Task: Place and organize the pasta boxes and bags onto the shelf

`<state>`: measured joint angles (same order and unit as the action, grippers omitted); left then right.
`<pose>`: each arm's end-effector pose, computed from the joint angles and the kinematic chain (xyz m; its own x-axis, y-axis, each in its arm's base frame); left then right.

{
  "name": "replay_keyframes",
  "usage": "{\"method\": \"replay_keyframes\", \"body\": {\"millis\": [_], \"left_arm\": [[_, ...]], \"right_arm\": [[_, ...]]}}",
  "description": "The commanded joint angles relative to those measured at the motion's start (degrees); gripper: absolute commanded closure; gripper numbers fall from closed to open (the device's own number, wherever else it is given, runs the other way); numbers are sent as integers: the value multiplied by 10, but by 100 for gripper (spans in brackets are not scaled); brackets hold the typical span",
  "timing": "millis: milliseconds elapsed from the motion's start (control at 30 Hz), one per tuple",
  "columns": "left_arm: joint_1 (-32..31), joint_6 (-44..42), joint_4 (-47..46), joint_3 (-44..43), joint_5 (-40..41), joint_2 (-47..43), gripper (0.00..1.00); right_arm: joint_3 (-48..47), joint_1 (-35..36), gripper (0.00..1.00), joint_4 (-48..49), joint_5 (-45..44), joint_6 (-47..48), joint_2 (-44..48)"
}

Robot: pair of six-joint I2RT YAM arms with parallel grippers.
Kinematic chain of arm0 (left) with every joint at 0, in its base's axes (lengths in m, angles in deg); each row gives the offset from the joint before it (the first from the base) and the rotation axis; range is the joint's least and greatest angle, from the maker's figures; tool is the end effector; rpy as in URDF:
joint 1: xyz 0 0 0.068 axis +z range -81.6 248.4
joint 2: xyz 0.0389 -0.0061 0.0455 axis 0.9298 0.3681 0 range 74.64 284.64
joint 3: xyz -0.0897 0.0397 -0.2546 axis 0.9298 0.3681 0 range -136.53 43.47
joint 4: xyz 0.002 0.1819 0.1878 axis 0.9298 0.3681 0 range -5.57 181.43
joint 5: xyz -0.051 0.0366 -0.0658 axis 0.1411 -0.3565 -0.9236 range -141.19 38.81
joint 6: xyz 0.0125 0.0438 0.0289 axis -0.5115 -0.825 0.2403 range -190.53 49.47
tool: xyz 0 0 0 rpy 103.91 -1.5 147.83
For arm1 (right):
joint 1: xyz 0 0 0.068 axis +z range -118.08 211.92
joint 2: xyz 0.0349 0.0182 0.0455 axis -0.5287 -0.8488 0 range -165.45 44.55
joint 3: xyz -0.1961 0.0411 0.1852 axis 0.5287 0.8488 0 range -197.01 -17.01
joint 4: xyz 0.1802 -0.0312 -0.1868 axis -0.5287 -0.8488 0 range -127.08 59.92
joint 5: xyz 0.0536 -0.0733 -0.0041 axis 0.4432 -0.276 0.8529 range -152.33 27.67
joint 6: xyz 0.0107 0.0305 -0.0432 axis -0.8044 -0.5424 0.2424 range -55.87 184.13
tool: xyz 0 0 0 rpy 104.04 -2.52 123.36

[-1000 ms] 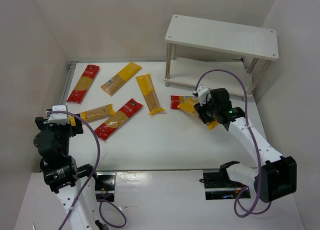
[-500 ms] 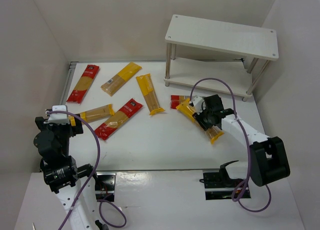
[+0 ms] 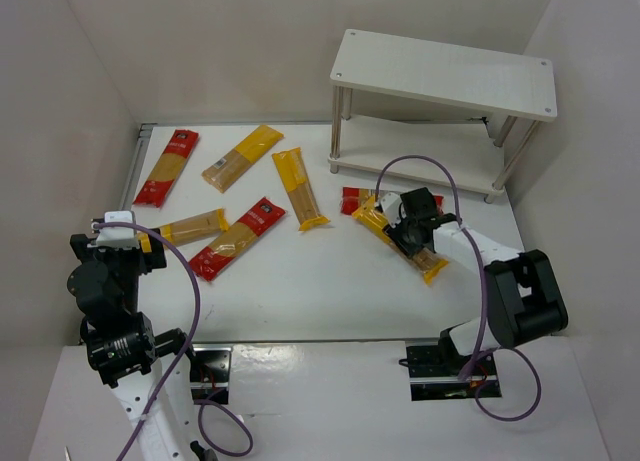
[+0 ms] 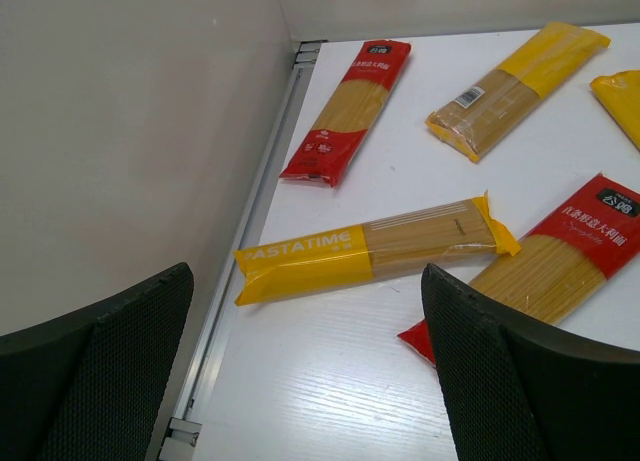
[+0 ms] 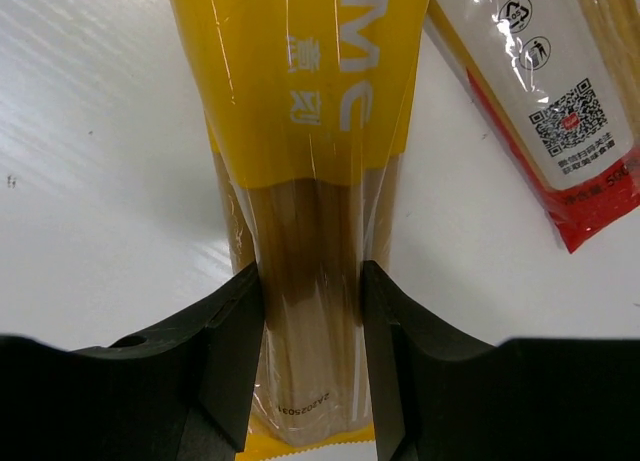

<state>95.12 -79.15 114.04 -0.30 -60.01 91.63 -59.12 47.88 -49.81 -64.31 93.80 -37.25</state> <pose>0.0633 0.0258 0.3492 -0.0896 0.1207 -0.9886 -0.2975 0.9441 0.1423 0.2550 0.0717 0.1702 -0.5914 -0.6837 -0.4275 -0.6338 0.7219 -0.2777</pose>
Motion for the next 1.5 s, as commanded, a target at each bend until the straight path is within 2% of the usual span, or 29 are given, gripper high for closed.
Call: {"method": "replay_keyframes", "body": {"millis": [0,33,67,167,267,500,767,867,933,967,1000,1100,1233,1300,1467], "left_arm": [[4,12,-19,0,-3,-7,0],[4,12,-19,0,-3,-7,0],[4,12,-19,0,-3,-7,0],[4,12,-19,0,-3,-7,0],[4,12,-19,0,-3,-7,0],[4,12,-19,0,-3,-7,0],[4,12,-19,0,-3,-7,0],[4,12,-19,0,-3,-7,0],[4,12,-19,0,-3,-7,0],[4,12,-19,0,-3,-7,0],[4,12,-19,0,-3,-7,0],[4,12,-19,0,-3,-7,0],[4,12,-19,0,-3,-7,0],[4,12,-19,0,-3,-7,0],[4,12,-19,0,-3,-7,0]], "right_arm": [[-13,-1,69,28,-36,-5,-40],[-21,-1,57,21,-31,-5,-46],[-21,-1,31,21,-31,-5,-57],[-32,-1,16,-3,-1,-5,-72],[-49,-1,11,-24,40,0,-78],[-67,-1,11,-24,61,11,-104],[-90,-1,11,-43,126,23,-138],[-97,-1,23,-64,131,28,-151],[-97,-1,70,-73,131,34,-158],[-97,-1,96,-73,124,28,-158],[-97,-1,100,-79,123,28,-152],[-103,-1,100,-96,167,33,-119],[-127,-8,100,-105,225,4,17],[-143,-8,100,-105,225,-19,48],[-142,-13,100,-46,161,-86,111]]}}
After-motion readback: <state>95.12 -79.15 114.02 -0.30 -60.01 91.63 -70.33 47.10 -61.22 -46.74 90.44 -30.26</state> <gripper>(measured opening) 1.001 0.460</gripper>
